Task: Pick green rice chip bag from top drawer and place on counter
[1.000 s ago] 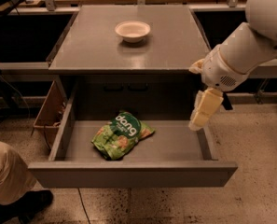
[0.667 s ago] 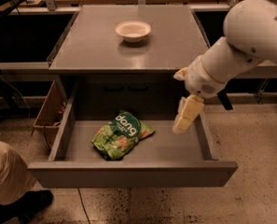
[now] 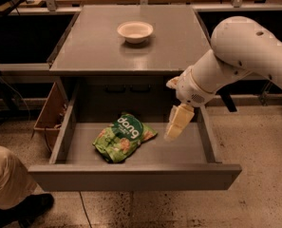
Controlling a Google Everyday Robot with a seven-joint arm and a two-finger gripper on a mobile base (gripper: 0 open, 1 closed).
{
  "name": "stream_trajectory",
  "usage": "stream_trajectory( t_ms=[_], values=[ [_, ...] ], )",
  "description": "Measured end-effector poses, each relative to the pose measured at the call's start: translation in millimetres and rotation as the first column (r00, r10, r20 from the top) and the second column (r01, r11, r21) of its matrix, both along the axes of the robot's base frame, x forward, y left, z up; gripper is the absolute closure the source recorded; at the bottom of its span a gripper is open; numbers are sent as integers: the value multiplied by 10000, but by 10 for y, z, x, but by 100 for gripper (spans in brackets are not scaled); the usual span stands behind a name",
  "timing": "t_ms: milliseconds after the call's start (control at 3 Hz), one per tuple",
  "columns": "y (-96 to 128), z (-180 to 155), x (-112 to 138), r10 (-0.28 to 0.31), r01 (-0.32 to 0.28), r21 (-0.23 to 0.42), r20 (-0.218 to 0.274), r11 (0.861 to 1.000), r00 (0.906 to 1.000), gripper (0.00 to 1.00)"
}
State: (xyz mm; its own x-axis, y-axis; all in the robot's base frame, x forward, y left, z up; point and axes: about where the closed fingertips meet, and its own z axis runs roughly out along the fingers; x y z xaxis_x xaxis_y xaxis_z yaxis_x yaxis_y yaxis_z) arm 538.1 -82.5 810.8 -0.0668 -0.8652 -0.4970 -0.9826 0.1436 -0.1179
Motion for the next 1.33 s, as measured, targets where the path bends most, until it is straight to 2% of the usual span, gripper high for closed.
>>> stream_trajectory(
  t_ms=[333,667,1000,1333],
  values=[
    [172,-166,76,147,-145,350,-63,9993,9999,0],
    [510,-458,266,520,-487,1042,-286,9934,9982,0],
    [919,-858,452,1013,-931,1847,-357,9784,9942,0],
    [1117,-1113,559,1096,-993,2322,-321,9676,9935,0]
  ],
)
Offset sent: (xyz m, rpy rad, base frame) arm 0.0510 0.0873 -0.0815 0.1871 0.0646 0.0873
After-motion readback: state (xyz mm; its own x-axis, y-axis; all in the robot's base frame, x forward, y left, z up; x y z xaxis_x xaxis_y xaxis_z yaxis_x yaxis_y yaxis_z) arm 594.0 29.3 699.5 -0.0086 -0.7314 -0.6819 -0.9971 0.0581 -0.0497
